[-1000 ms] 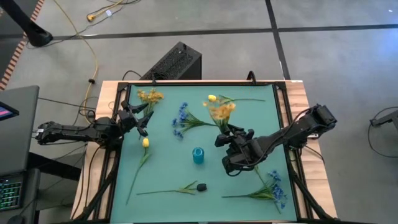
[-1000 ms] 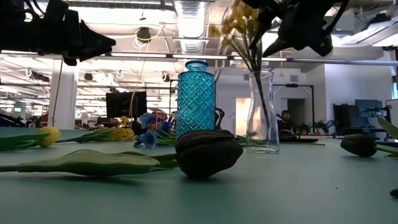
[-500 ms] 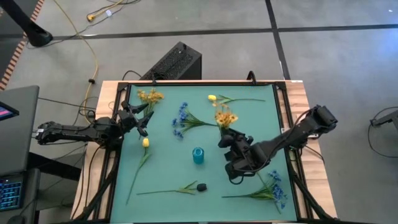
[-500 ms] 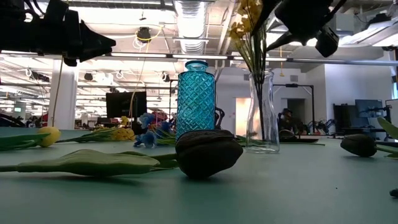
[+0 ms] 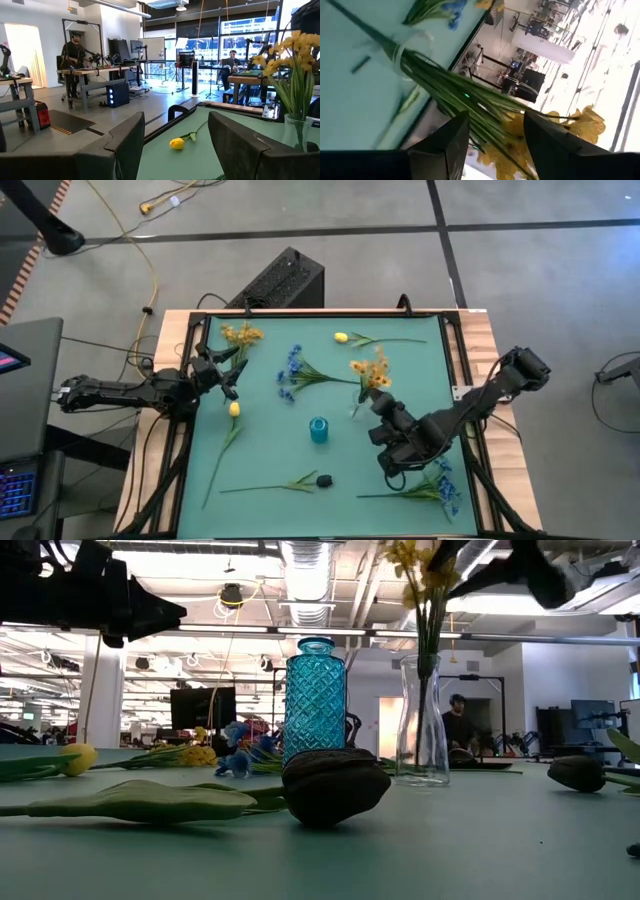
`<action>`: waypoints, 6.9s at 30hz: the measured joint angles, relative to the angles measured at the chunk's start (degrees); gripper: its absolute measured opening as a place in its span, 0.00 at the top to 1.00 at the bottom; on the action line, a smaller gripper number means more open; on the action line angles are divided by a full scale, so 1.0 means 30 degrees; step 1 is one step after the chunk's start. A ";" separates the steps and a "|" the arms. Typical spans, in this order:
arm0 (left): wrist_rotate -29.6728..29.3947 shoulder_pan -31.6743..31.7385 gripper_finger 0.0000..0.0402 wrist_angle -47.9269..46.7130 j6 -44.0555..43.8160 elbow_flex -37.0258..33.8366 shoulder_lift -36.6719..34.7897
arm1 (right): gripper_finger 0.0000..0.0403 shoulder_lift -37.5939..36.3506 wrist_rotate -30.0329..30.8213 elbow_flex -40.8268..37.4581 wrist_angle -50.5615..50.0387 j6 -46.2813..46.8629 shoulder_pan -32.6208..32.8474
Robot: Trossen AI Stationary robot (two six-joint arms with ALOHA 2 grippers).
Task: Sort flowers into vase by color
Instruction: Put the yellow flower into the transparent vase
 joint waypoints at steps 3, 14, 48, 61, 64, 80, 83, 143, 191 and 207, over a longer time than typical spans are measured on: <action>0.0001 -0.0004 0.48 0.0016 0.0000 0.0000 0.0000 | 0.47 -0.0761 -0.0868 0.0000 0.0029 0.2585 0.0273; 0.0001 -0.0007 0.48 0.0030 0.0007 0.0000 0.0000 | 0.47 -0.4563 -0.8933 0.0000 0.0071 1.5468 0.0005; -0.0874 0.3227 0.50 -0.7887 -0.6255 0.3924 0.2286 | 0.53 -1.2741 -1.6966 -1.0098 0.6557 2.0630 -1.6112; 0.5115 1.1059 0.56 -1.5685 -0.9741 0.9143 1.2217 | 0.53 -1.1335 -1.9838 -1.3405 1.2994 1.8017 -2.1131; 0.6621 1.1591 0.56 -1.6202 -1.0353 0.9143 1.4237 | 0.53 -1.1093 -2.1323 -1.3718 1.4518 1.7725 -2.1148; 0.5990 1.1377 0.51 -1.9436 -1.2532 0.9143 1.7005 | 0.53 -0.9586 -2.0421 -1.3908 1.7438 1.6890 -1.7918; 0.5994 1.1039 0.47 -1.9989 -1.2743 0.9143 1.7019 | 0.53 -0.9386 -2.0422 -1.3901 1.7571 1.6850 -1.7905; 1.0912 0.6672 0.95 -0.4203 -0.5489 0.9129 1.1658 | 0.53 -0.9300 -2.0423 -1.3901 1.7566 1.6748 -1.7897; 2.3991 0.1269 0.95 1.9353 0.3756 0.9450 2.3278 | 0.53 -0.9300 -2.0423 -1.3901 1.7670 1.6697 -1.7264; 2.6717 0.1465 0.95 1.9001 0.1965 1.5497 2.8742 | 0.53 -0.9307 -2.0423 -1.3898 1.7934 1.6189 -1.7264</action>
